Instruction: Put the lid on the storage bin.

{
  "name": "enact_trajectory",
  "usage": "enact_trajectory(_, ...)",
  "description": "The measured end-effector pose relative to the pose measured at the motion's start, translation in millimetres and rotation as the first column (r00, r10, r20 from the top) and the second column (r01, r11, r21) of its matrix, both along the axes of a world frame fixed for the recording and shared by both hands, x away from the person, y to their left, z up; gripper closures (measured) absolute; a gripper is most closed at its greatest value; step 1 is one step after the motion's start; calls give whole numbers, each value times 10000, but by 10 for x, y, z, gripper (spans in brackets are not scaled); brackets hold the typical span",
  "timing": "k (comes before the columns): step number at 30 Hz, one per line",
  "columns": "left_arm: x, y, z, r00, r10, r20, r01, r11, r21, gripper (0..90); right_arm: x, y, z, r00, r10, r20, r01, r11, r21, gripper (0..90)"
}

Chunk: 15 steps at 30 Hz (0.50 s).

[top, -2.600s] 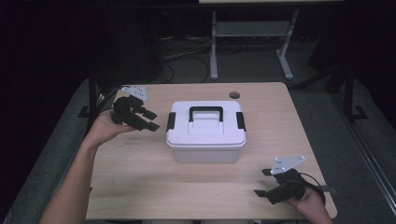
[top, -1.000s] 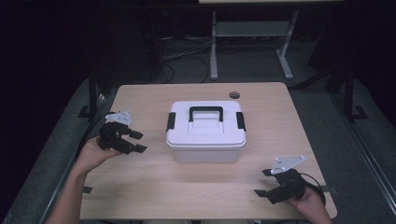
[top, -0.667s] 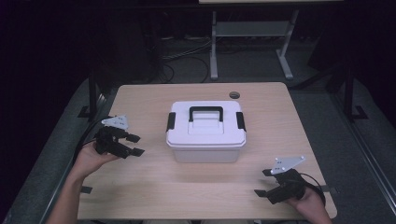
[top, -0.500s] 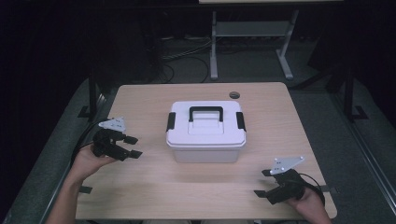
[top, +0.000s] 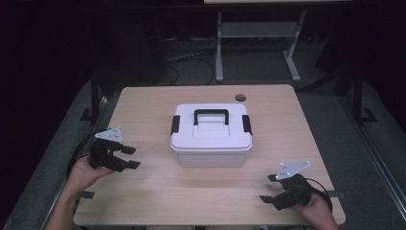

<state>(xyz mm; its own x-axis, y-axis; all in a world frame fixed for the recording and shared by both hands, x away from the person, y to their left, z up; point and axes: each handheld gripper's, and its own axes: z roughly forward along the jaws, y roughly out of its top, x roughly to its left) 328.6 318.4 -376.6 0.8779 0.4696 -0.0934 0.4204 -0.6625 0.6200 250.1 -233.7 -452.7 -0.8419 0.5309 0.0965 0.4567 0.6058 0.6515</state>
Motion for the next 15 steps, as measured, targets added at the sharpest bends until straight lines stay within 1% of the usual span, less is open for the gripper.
enact_trajectory(2, -12, 10, -7, 10000, 19, -2, -19, 10000, 84, 363, -6, 0, 0, 10000, -12, -16, 12, 10000, 45, 199)
enact_trajectory(3, -20, 13, -16, 10000, 54, -39, -54, 10000, -2, 363, -7, -2, 0, 10000, -20, -2, 20, 10000, 24, 199)
enact_trajectory(15, -96, 85, -99, 9998, 213, -35, -213, 9998, -43, 361, -24, -19, 2, 10000, -83, 9, 83, 10000, 3, 199)
